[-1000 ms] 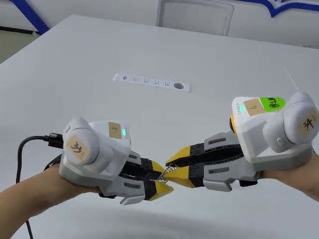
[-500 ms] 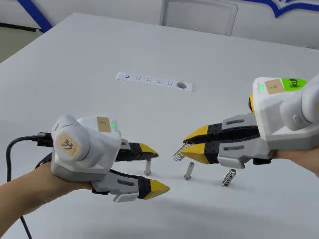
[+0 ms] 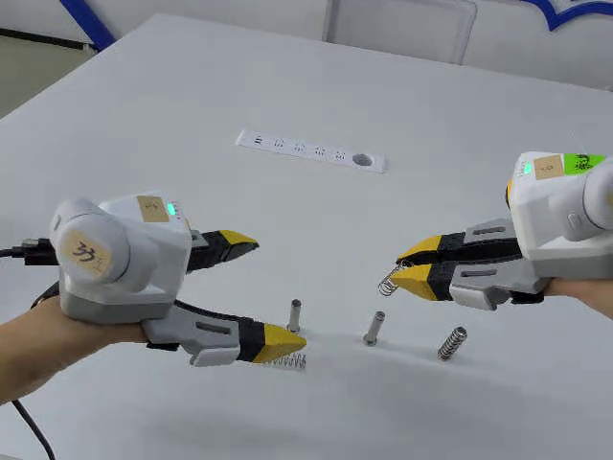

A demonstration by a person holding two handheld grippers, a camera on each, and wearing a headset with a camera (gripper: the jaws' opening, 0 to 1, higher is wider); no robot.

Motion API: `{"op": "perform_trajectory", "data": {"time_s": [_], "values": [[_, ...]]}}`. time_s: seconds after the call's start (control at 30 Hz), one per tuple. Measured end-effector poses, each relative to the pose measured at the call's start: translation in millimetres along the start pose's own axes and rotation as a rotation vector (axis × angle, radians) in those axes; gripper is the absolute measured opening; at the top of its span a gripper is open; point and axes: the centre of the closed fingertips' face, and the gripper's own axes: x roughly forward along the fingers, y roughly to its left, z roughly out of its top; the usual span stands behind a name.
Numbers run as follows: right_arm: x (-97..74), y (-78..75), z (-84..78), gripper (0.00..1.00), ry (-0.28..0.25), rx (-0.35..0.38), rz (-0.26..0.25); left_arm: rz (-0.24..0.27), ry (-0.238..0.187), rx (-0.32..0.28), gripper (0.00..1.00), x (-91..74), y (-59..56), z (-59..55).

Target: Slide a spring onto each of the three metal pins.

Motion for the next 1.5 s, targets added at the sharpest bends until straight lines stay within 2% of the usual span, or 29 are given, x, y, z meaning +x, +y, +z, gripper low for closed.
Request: {"op": "perform_trajectory", "data": {"time_s": [0.13, 0.23, 0.4, 0.7, 0.93, 1.33, 1.5], "values": [[8.8, -3.6, -10.7, 0.11, 0.028, 0.016, 0.002, 0.031, -0.01, -0.034, 0.88, -5.2, 9.4, -0.9], [16.8, -6.5, -22.2, 0.11, 0.068, 0.019, -0.004, 0.071, 0.007, -0.044, 1.0, -7.3, 18.3, -5.9], [24.2, -8.9, -33.4, 0.11, 0.099, -0.004, -0.001, 0.072, 0.014, -0.053, 1.0, -9.6, 19.9, -10.0], [31.4, -8.9, -38.3, 0.11, 0.115, 0.006, 0.019, 0.078, 0.044, -0.059, 1.0, -10.8, 20.5, -20.1], [37.4, -7.0, -40.5, 0.11, 0.128, 0.016, 0.033, 0.078, 0.03, -0.079, 1.0, -11.1, 21.7, -19.1], [36.8, -4.4, -40.9, 0.11, 0.163, 0.024, 0.03, 0.067, 0.048, -0.072, 1.0, -8.6, 19.0, -23.2], [36.8, -3.8, -46.7, 0.11, 0.201, -0.003, 0.03, 0.064, 0.051, -0.081, 0.99, -8.7, 17.9, -24.5]]}}
